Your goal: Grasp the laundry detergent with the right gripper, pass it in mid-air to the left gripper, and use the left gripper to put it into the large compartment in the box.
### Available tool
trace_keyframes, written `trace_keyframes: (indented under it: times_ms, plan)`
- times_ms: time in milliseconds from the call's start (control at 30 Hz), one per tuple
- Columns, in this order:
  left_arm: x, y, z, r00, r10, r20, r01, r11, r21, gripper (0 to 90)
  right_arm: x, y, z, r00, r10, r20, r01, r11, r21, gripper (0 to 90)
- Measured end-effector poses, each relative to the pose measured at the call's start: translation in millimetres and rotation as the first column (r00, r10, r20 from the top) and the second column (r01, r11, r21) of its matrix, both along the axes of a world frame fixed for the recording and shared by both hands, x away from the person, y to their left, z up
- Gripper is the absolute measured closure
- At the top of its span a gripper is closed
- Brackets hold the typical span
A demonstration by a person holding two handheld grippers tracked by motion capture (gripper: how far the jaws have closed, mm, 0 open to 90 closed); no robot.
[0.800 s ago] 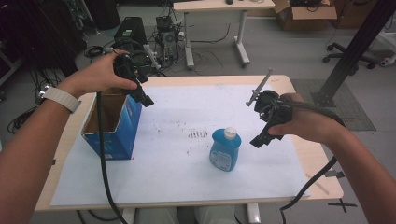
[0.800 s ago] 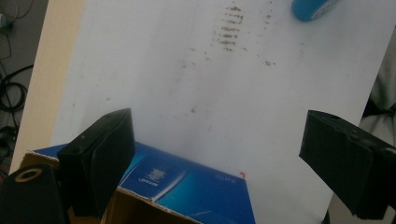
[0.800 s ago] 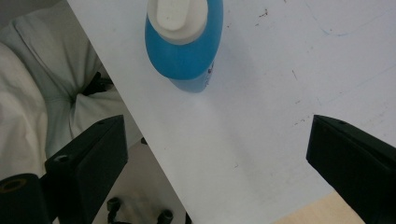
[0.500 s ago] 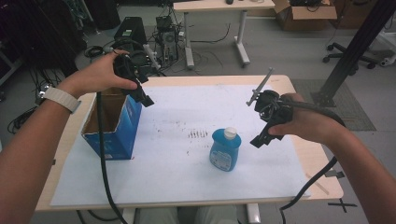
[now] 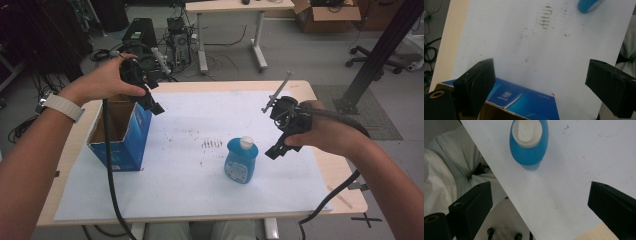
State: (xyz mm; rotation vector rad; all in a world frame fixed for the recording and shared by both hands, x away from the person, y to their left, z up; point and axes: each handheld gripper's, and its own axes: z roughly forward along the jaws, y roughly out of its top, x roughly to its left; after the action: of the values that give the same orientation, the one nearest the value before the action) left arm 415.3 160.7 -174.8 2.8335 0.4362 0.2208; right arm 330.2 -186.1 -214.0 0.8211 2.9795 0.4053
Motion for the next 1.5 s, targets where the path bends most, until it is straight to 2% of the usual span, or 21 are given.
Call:
trace_keyframes:
  times_ms: [267,567,967,1267,1500]
  plan:
    - [-1.1,0.4,0.0,1.0,-0.008,0.003,0.008,1.0,0.001,9.6,-3.9,3.4,0.7,0.9994,-0.032,-0.015,0.033,0.999,0.01,5.9]
    - [-2.3,-0.6,0.4,0.9999,-0.017,0.005,0.017,0.9998,0.006,9.6,-9.6,10.5,-8.0,0.998,-0.049,-0.041,0.049,0.999,0.012,5.1]
    - [-4.8,-0.6,1.3,0.9998,-0.019,0.008,0.019,0.9998,0.008,9.2,-13.0,15.9,-13.9,0.9968,-0.067,-0.044,0.069,0.997,0.035,4.3]
    - [-5.6,-3.9,0.9,0.9996,-0.024,0.013,0.023,0.9997,0.01,9.2,-13.5,16.4,-27.1,0.9938,-0.099,-0.049,0.102,0.993,0.054,4.3]
    - [-5.4,-5.3,-0.1,0.9995,-0.025,0.016,0.025,0.9997,0.008,9.3,-13.3,18.2,-34.6,0.9917,-0.113,-0.061,0.116,0.992,0.047,4.3]
